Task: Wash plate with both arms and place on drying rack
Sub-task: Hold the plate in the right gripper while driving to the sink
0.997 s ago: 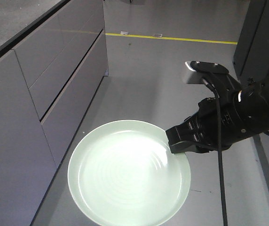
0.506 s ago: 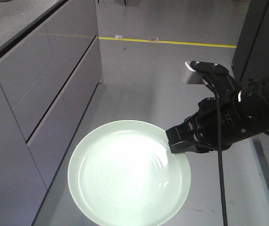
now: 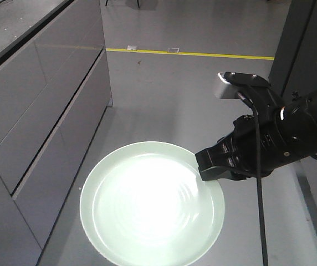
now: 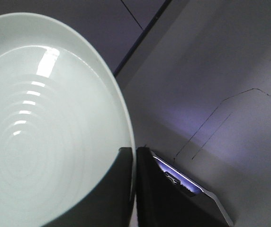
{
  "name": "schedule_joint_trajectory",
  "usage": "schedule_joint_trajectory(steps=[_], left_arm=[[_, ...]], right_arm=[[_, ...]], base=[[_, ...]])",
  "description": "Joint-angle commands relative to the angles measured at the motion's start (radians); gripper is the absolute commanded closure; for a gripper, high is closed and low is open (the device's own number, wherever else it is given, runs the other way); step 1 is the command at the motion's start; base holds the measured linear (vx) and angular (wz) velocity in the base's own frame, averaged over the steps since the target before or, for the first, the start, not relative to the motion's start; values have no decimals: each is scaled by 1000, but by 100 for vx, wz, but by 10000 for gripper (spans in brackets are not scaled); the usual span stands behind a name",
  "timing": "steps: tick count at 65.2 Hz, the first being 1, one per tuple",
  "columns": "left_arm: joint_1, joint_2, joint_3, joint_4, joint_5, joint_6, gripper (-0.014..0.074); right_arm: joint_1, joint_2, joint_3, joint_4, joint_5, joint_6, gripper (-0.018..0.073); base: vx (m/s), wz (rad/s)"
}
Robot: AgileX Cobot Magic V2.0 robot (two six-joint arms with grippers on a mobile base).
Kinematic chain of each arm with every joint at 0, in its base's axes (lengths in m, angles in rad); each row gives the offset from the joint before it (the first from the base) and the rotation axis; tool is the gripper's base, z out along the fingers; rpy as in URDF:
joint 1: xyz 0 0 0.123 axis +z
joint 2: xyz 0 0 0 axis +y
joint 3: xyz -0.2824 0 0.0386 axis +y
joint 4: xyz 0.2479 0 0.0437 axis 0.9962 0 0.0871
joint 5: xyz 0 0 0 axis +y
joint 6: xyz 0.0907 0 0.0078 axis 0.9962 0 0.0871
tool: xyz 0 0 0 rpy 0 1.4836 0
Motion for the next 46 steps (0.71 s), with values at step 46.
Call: schedule_joint_trajectory(steps=[46], left_arm=[[-7, -14, -22, -10, -74, 0, 603]], right_arm=[[-1, -31, -24, 33, -31, -7, 568]], base=[[23, -11]])
